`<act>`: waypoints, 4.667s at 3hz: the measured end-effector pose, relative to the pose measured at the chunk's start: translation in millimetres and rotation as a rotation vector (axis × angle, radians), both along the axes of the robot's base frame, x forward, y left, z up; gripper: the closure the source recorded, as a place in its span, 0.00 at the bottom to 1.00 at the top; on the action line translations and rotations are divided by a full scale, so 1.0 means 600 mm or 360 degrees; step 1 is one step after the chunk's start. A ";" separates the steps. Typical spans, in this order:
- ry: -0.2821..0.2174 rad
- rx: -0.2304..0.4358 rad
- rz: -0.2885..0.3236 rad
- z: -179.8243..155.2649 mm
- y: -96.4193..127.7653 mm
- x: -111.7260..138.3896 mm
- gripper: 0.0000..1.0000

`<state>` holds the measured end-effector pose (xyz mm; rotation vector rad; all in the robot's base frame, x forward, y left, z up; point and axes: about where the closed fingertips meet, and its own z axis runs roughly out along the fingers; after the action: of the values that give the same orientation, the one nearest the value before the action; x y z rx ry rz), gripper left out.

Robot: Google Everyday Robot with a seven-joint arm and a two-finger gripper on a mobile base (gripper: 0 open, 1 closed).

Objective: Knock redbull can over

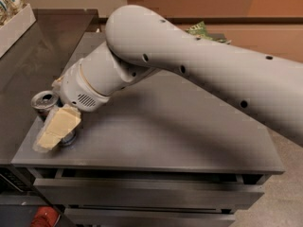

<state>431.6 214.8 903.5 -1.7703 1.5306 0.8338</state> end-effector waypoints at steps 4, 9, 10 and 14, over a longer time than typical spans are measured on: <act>-0.0001 0.0046 0.0052 0.010 0.024 -0.018 0.96; -0.0529 -0.0548 -0.0096 0.120 -0.144 0.095 1.00; -0.0567 -0.0687 -0.0141 0.103 -0.200 0.120 1.00; -0.0481 -0.1117 -0.0204 -0.010 -0.352 0.164 1.00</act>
Offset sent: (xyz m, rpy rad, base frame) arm -0.0076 0.0142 -0.0026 0.0365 0.0230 0.0267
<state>529.7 3.7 897.6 -2.1133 1.8236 -0.0707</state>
